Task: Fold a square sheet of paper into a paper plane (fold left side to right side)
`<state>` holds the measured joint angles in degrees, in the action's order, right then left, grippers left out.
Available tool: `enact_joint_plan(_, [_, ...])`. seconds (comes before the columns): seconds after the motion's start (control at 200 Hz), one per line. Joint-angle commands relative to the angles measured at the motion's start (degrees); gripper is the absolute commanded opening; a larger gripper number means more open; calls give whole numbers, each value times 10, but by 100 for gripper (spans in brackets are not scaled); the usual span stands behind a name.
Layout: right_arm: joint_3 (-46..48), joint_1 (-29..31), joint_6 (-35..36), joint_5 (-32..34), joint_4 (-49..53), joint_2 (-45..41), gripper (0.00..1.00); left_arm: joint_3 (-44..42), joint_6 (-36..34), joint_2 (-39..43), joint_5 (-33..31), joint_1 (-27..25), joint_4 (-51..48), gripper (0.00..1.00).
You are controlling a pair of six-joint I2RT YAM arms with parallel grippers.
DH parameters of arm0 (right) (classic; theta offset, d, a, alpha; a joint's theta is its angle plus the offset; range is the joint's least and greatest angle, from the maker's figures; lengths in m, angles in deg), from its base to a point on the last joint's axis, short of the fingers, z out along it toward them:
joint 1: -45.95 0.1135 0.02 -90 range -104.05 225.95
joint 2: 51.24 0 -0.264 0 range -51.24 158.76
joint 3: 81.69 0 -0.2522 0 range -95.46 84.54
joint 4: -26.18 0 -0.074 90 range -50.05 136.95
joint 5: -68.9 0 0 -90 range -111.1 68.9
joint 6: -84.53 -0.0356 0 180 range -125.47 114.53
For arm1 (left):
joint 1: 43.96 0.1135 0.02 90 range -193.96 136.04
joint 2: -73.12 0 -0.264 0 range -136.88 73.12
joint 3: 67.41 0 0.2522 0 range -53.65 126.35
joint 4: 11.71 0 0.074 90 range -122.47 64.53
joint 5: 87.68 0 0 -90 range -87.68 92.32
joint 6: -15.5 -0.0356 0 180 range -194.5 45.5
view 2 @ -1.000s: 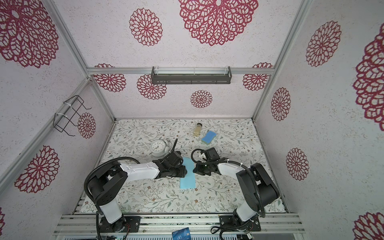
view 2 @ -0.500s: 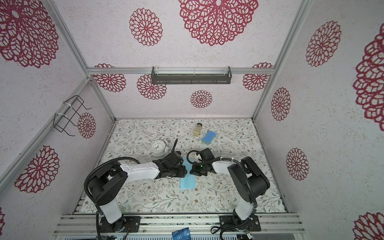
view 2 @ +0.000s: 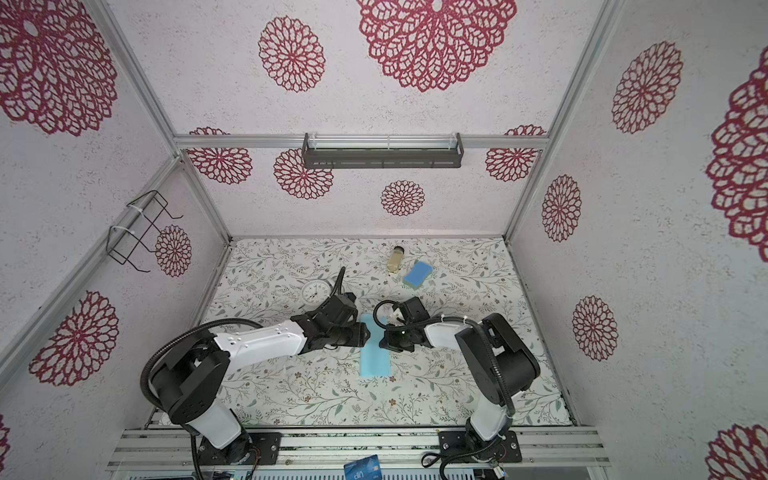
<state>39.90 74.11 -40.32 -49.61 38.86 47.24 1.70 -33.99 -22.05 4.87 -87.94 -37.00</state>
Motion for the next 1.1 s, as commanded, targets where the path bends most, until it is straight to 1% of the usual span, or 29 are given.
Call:
enact_joint_plan(0.0, [14, 1, 13, 33, 18, 11, 0, 5, -23, 9, 27, 4, 9, 50])
enact_joint_plan(0.115, [14, 1, 12, 33, 16, 14, 0, 0, -23, -4, 49, 4, 28, 42])
enact_joint_plan(0.25, [12, 1, 11, 30, 15, 15, 0, -6, -26, -19, 51, 4, 39, 34])
enact_joint_plan(0.71, [13, 0, 12, 28, 17, 14, 0, -15, -43, -57, 45, 10, 49, 23])
enact_joint_plan(0.866, [11, 0, 8, 22, 15, 11, 0, -21, -40, -68, 41, 11, 55, 21])
enact_joint_plan(1.096, [0, -1, -12, 2, 2, 4, 0, -26, -35, -77, 41, 11, 63, 21])
